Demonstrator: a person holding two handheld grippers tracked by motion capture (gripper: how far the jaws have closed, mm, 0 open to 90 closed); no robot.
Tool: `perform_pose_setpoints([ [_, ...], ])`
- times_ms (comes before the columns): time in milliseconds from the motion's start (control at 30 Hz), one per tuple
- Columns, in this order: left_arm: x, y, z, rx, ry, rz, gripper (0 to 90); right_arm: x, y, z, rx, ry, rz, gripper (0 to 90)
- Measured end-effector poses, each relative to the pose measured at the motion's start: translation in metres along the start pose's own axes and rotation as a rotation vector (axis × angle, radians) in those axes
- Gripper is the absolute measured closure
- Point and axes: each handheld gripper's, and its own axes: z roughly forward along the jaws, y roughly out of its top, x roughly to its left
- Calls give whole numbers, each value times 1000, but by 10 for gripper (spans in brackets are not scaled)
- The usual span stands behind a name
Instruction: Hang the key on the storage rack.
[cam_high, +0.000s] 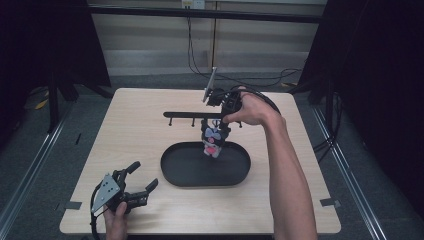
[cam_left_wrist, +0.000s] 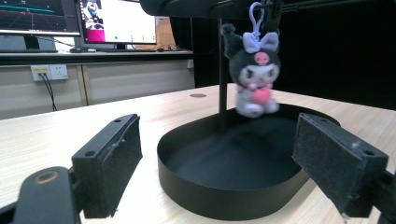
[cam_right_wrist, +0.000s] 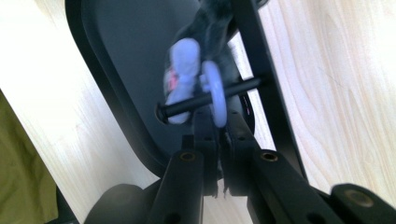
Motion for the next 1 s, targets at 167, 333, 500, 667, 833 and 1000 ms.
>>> perform_pose_setpoints([
  [167,0,0,0,0,4,4,152,2,-3,-1,-10,18,2,786],
  [333,0,0,0,-4,5,-2,152,4,-8,-1,-25,30,0,738],
  [500,1,0,-1,4,3,8,152,12,-16,-1,-47,34,6,708],
  [667,0,0,0,2,3,6,152,21,-26,-3,-103,29,15,647],
  [833,0,0,0,2,3,7,152,32,-30,-1,-167,30,26,618],
  [1000,1,0,-1,4,2,9,152,40,-35,3,-217,30,28,557],
])
